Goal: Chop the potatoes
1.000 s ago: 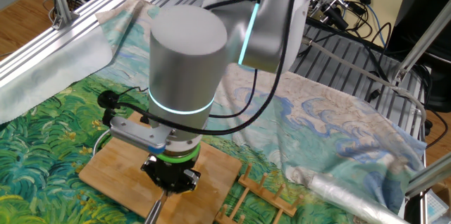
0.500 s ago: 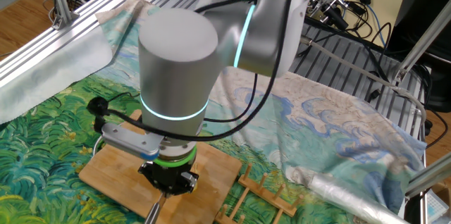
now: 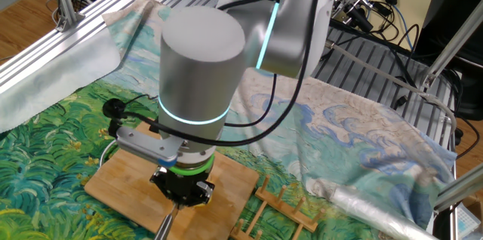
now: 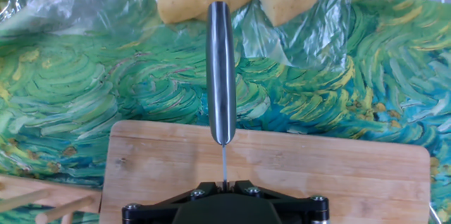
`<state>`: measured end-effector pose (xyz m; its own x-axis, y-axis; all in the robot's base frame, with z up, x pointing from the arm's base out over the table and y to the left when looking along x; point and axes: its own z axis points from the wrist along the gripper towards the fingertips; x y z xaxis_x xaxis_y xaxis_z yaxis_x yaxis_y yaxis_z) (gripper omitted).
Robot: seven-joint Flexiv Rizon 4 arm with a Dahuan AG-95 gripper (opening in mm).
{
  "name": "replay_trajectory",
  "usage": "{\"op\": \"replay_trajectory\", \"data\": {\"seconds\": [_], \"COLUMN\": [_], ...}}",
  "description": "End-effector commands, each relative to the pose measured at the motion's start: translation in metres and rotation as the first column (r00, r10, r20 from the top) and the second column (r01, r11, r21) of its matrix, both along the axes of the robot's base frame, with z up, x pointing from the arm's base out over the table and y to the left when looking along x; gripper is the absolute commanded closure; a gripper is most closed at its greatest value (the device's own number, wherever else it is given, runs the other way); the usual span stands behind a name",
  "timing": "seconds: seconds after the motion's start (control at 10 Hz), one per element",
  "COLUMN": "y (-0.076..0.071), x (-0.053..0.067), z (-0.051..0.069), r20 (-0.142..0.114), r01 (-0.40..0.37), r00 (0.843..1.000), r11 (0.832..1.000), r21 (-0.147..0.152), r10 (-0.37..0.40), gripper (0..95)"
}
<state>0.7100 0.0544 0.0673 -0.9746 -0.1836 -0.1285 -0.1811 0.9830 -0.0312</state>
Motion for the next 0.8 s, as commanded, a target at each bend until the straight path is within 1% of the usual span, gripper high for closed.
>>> {"op": "replay_trajectory", "data": {"seconds": [0.1,0.4,0.5,0.6,0.7,0.8], "y": [0.0003,-0.0011,-0.0014,-0.0021,-0.0027,-0.0035], "x": [0.0003,0.0006,0.0012,0.0012,0.0006,0.0003], "z": [-0.0011,0.0023,0.0028,0.0047,0.0066,0.0086], "r20": [0.005,0.001,0.0,0.005,0.005,0.005], "r01": [-0.001,0.027,0.031,0.043,0.045,0.04], "r00": [1.0,1.0,1.0,0.999,0.999,0.999], "r11": [1.0,1.0,1.0,0.999,0.999,0.999], "r21": [-0.014,-0.005,-0.006,-0.002,0.015,0.018], "r10": [0.001,-0.027,-0.031,-0.043,-0.045,-0.04], "gripper": [95.0,95.0,95.0,95.0,95.0,95.0]}}
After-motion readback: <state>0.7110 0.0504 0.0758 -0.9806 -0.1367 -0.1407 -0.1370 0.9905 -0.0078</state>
